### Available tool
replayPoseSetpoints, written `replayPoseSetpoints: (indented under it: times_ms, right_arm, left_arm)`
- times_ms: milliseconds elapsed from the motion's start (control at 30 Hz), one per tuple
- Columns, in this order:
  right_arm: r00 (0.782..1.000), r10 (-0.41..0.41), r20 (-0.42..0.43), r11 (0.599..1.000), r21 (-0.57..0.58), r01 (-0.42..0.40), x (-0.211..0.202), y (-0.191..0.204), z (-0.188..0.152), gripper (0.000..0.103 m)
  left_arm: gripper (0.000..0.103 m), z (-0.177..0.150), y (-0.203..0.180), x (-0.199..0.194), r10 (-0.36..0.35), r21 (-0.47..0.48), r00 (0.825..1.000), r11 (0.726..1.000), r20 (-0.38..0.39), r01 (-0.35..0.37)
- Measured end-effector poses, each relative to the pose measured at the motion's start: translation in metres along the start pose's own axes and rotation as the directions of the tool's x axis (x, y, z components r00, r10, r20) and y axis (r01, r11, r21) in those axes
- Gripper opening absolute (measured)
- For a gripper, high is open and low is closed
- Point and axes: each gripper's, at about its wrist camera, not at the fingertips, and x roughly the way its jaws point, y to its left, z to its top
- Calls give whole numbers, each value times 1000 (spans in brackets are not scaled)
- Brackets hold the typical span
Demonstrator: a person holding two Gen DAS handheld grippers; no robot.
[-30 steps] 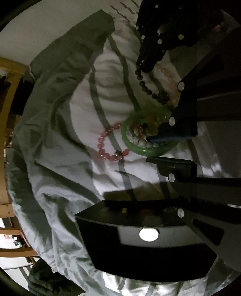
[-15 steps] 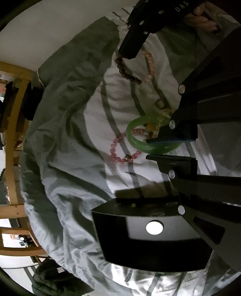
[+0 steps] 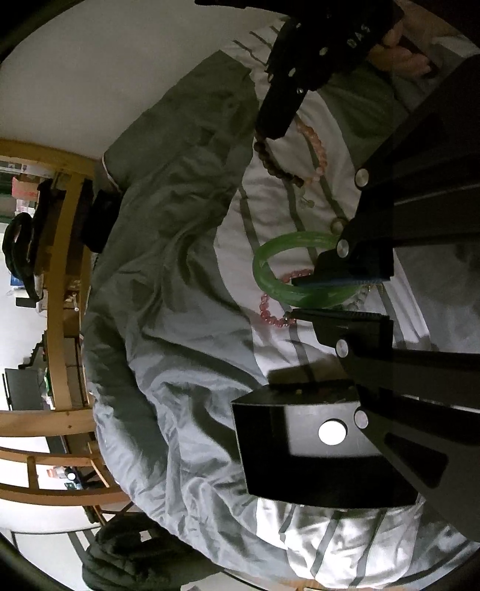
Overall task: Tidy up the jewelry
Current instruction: 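Lower the bangle and bead bracelet into the black box and open both tools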
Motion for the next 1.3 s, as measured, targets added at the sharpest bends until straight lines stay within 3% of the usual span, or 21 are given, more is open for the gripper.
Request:
replayPoseSetpoints:
  times_ms: [333, 700, 967, 1300]
  right_arm:
    - [1000, -13, 2, 998, -62, 13, -6, 25, 15, 9]
    - [1000, 19, -23, 984, -176, -23, 16, 81, 52, 9]
    - [995, 64, -76, 967, -243, -81, 54, 127, 66, 9]
    - [984, 93, -151, 952, -277, -133, 116, 166, 61, 9]
  left_arm:
    - [11, 8, 25, -32, 59, -25, 997, 998, 50, -58]
    - [11, 2, 72, -51, 124, -87, 992, 989, 34, -121]
    - [11, -4, 112, -54, 167, -150, 986, 975, -7, -166]
    - [11, -15, 136, -28, 196, -164, 969, 962, -147, -220]
